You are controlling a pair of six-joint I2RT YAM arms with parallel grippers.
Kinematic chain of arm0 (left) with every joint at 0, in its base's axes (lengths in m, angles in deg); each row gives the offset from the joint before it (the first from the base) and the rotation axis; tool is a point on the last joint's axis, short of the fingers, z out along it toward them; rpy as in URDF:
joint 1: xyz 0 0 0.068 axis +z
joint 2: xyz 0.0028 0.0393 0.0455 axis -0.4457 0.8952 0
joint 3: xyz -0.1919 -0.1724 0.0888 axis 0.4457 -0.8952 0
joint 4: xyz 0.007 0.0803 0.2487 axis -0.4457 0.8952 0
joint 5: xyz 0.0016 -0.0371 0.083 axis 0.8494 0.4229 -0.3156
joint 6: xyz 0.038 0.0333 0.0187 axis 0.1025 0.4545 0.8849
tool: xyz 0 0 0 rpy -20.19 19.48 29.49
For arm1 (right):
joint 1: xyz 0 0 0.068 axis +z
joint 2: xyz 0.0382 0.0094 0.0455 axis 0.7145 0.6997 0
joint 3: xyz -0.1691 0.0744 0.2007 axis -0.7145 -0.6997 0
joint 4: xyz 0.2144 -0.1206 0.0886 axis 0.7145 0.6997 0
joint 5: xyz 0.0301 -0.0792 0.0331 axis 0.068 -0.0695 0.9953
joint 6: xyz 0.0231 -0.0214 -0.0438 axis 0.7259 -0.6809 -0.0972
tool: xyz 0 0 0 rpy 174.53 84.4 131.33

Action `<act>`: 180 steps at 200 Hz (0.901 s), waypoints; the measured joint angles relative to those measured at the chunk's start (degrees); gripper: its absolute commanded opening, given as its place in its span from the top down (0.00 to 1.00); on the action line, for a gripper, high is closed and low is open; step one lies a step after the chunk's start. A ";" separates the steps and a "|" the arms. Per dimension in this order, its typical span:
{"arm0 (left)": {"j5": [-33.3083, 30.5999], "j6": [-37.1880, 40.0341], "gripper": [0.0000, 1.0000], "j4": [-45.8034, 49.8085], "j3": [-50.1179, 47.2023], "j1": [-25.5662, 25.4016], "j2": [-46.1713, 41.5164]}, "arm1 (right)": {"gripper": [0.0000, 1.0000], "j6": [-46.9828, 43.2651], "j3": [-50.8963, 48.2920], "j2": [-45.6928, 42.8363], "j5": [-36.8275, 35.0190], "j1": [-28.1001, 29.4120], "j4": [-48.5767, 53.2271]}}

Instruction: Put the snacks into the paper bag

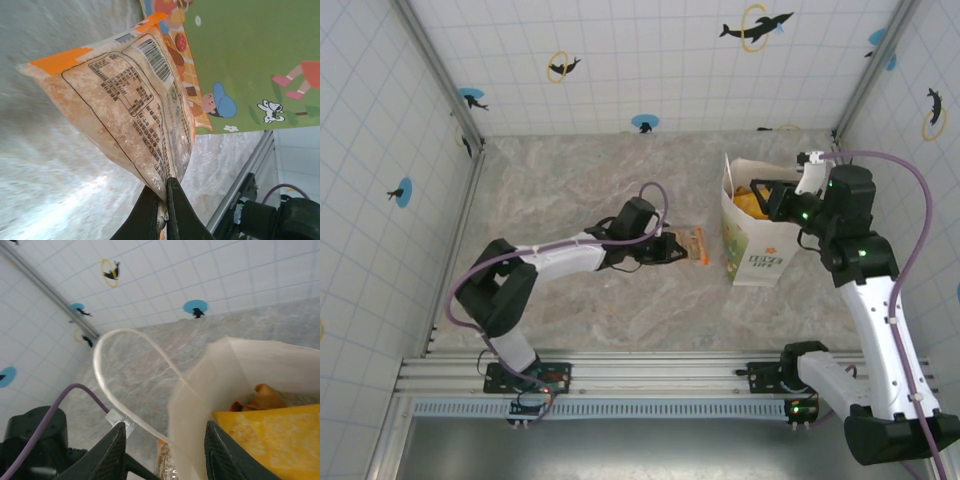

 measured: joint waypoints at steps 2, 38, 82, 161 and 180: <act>-0.13 0.57 1.00 0.42 -0.02 0.17 -0.28 | 0.55 0.26 -0.17 0.00 0.46 0.02 -0.46; -2.60 12.68 1.00 6.19 -0.31 2.64 -8.26 | 0.53 2.25 -4.59 -0.63 6.71 1.42 -10.03; -5.07 25.99 1.00 7.32 -0.31 3.17 -21.27 | 0.52 2.71 -9.11 -1.46 9.79 5.55 -17.94; 2.21 36.09 1.00 -0.92 -2.56 3.17 -29.16 | 0.48 2.25 -13.60 -0.96 17.90 10.01 -30.25; 4.96 36.94 1.00 -2.71 -3.17 3.17 -29.11 | 0.47 2.64 -13.60 -0.42 19.23 11.23 -32.17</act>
